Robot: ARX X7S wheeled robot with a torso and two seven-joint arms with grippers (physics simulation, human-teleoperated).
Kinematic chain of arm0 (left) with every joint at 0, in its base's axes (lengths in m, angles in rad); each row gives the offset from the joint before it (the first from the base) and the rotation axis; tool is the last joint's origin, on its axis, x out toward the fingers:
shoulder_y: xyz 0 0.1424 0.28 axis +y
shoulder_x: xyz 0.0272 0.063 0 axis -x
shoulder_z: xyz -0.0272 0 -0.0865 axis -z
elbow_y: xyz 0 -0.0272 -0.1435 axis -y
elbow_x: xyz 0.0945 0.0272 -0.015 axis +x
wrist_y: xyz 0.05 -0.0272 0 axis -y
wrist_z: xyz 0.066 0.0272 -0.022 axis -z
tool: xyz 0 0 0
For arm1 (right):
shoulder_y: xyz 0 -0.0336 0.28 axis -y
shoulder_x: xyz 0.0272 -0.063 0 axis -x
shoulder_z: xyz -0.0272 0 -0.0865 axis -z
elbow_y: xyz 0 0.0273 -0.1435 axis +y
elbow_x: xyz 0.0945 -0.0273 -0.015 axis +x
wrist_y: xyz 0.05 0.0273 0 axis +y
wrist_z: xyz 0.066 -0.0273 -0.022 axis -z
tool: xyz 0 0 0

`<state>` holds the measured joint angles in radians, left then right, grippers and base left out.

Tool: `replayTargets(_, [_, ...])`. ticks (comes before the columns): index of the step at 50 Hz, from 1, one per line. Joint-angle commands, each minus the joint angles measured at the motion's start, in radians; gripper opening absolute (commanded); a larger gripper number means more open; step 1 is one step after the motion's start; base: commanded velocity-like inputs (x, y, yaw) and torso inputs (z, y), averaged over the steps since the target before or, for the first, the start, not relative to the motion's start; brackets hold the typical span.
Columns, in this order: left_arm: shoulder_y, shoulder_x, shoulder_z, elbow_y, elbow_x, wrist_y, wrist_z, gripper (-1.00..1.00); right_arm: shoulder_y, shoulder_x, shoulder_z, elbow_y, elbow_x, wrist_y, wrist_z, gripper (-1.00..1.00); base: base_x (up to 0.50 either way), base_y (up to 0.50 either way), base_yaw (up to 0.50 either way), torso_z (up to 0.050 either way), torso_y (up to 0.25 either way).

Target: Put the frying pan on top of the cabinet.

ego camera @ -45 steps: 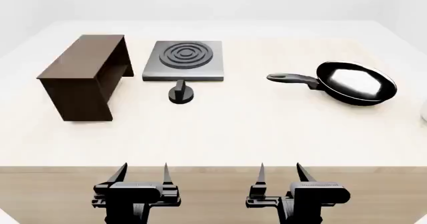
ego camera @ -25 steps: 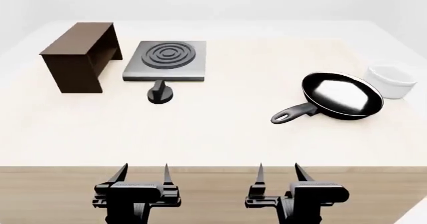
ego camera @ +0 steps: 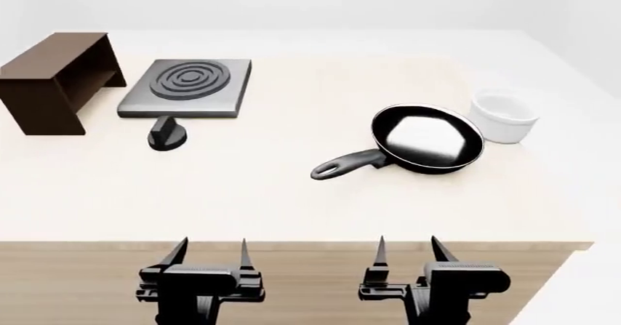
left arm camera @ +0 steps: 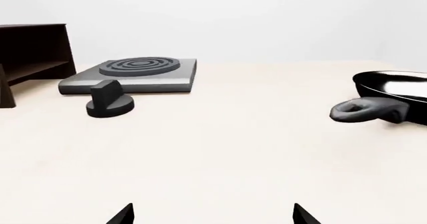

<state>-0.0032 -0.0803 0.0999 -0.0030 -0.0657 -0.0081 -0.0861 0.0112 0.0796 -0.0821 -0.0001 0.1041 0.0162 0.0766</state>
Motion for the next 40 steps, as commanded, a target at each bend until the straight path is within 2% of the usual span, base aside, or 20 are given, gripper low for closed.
replayTargets(1, [0.001,-0.016,0.021,-0.003,-0.01,0.005,-0.013,1.0,0.0,0.014,-0.014,-0.001,0.014,-0.002,0.018,1.0,0.0,-0.5,0.0,0.0,0.0])
replayTargets(6, [0.006,-0.023,0.028,0.018,-0.016,-0.002,-0.018,1.0,-0.001,0.02,-0.01,-0.031,0.024,0.01,0.036,1.0,0.0,-0.24,0.0,0.0,0.0])
replayTargets(7, [0.007,-0.025,0.027,0.057,-0.024,-0.045,-0.021,1.0,-0.001,0.021,-0.004,-0.055,0.012,0.027,0.059,1.0,0.0,0.0,0.0,0.0,0.0])
replayTargets(12, [-0.047,-0.044,0.019,0.332,-0.024,-0.317,-0.078,1.0,0.024,0.059,-0.012,-0.349,0.008,0.288,0.102,1.0,0.0,0.0,0.0,0.0,0.0])
replayTargets(13, [-0.109,-0.045,0.0,0.454,-0.057,-0.465,-0.087,1.0,0.049,0.074,-0.022,-0.464,-0.004,0.364,0.109,1.0,0.0,0.0,0.0,0.0,0.0])
replayTargets(15, [-0.165,-0.067,0.016,0.556,-0.042,-0.589,-0.102,1.0,0.094,0.076,-0.018,-0.561,-0.008,0.478,0.132,1.0,0.0,0.0,0.0,0.0,0.0])
replayTargets(18, [-0.249,-0.041,-0.047,0.661,-0.11,-0.769,-0.119,1.0,0.133,0.084,-0.02,-0.636,-0.002,0.545,0.136,1.0,0.0,0.0,0.0,0.0,0.0])
replayTargets(19, [-0.282,-0.03,-0.065,0.686,-0.115,-0.788,-0.137,1.0,0.153,0.082,-0.02,-0.649,-0.029,0.556,0.163,1.0,0.0,0.0,0.0,0.0,0.0])
replayTargets(22, [-0.283,-0.042,-0.055,0.698,-0.109,-0.77,-0.136,1.0,0.148,0.074,0.01,-0.682,0.008,0.543,0.157,1.0,0.0,0.1,0.0,0.0,0.0])
replayTargets(32, [-0.255,-0.051,-0.038,0.641,-0.105,-0.701,-0.133,1.0,0.143,0.091,-0.025,-0.661,-0.011,0.529,0.162,1.0,0.0,0.5,0.0,0.0,0.0])
replayTargets(34, [-0.256,-0.051,-0.042,0.645,-0.114,-0.707,-0.132,1.0,0.139,0.083,-0.003,-0.66,0.036,0.516,0.141,1.0,0.05,0.5,0.0,0.0,0.0])
replayTargets(40, [-0.259,-0.051,-0.048,0.643,-0.13,-0.713,-0.135,1.0,0.136,0.089,-0.008,-0.656,0.026,0.498,0.151,1.0,0.01,0.03,0.0,0.0,0.0])
